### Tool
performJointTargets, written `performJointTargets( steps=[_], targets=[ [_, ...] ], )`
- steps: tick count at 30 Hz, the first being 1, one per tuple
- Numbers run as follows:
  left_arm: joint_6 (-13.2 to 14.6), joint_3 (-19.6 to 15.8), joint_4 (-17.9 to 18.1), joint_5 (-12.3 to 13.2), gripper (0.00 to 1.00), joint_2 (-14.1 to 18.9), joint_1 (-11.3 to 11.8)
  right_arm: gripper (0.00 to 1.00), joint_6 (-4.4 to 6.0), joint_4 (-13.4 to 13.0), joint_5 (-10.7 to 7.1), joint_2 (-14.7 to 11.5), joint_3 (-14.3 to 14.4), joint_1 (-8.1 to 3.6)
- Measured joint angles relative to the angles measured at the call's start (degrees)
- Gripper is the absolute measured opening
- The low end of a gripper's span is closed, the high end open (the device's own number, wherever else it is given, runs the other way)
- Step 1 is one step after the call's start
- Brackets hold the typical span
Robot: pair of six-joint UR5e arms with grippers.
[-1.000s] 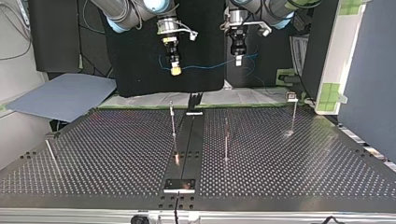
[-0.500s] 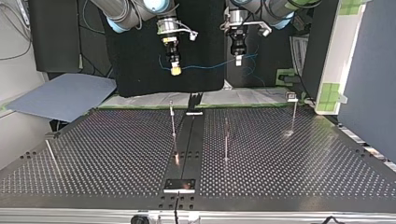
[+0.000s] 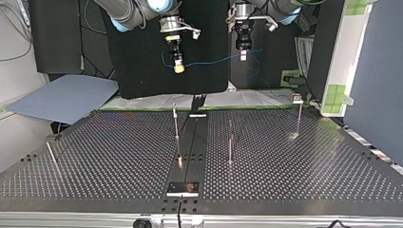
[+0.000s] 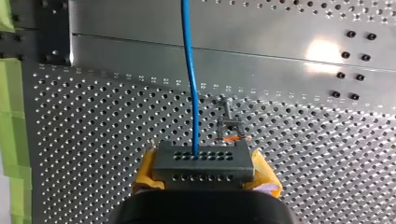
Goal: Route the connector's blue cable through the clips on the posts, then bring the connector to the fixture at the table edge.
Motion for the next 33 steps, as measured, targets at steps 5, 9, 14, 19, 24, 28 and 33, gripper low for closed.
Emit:
performJointTargets(
  steps=[5,9,14,19,24,28,33],
  targets=[
    [0.0,0.0,0.0,0.0,0.0,0.0,0.0,0.0,0.01,0.0,0.0,0.2,0.0,-0.01],
    [0.0,0.0,0.0,0.0,0.0,0.0,0.0,0.0,0.01,0.0,0.0,0.2,0.0,-0.01],
    [0.6,0.3,1.1,1.4,0.0,-1.4,0.4,0.0,0.01,0.0,0.0,0.2,0.0,-0.01],
    [0.8,0.4,1.6,3.4,0.0,-2.9,0.5,0.0,0.01,0.0,0.0,0.2,0.0,-0.01],
    [0.8,0.4,1.6,4.0,0.0,-3.2,0.5,0.0,0.01,0.0,0.0,0.2,0.0,-0.01],
    [0.8,0.4,1.6,4.0,0.0,-3.2,0.5,0.0,0.01,0.0,0.0,0.2,0.0,-0.01],
    [0.8,0.4,1.6,4.1,0.0,-3.2,0.5,0.0,0.01,0.0,0.0,0.2,0.0,-0.01]
  ],
)
